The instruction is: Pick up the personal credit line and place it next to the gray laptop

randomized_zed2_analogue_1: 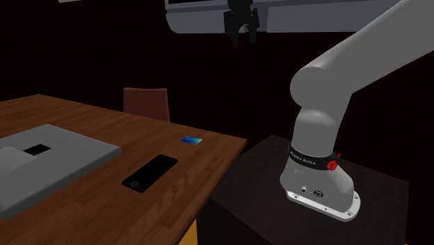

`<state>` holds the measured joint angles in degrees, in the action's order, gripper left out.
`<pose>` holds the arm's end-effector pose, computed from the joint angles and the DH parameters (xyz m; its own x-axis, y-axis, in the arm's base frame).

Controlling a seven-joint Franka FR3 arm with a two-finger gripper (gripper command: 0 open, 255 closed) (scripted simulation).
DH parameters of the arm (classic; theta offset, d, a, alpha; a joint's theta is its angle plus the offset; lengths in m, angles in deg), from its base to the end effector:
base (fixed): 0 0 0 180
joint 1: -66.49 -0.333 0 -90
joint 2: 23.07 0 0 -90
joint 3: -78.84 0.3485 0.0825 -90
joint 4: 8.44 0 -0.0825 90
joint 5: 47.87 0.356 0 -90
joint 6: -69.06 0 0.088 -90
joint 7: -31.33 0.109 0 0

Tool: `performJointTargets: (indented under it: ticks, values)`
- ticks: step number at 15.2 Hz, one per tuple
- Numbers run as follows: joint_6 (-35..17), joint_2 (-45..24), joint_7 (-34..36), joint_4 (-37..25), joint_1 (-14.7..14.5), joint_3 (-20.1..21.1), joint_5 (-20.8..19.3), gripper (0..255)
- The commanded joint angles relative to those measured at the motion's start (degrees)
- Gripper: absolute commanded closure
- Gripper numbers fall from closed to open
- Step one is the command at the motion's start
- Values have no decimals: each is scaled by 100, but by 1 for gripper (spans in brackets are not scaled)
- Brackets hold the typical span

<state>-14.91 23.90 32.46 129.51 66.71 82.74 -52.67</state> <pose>0.2329 0.0128 0.5889 0.9928 0.0079 -0.1196 0.0242 -0.9905 0.1355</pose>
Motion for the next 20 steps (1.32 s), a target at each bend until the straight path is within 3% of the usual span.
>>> performJointTargets:
  ticks: [1,11,20]
  values:
    - [0,0,0,0,0,0,0,0]
    - [-2089,-1190,-264,944,-185,-99,134,0]
    - [-3982,-2966,-542,1106,-349,-102,270,0]
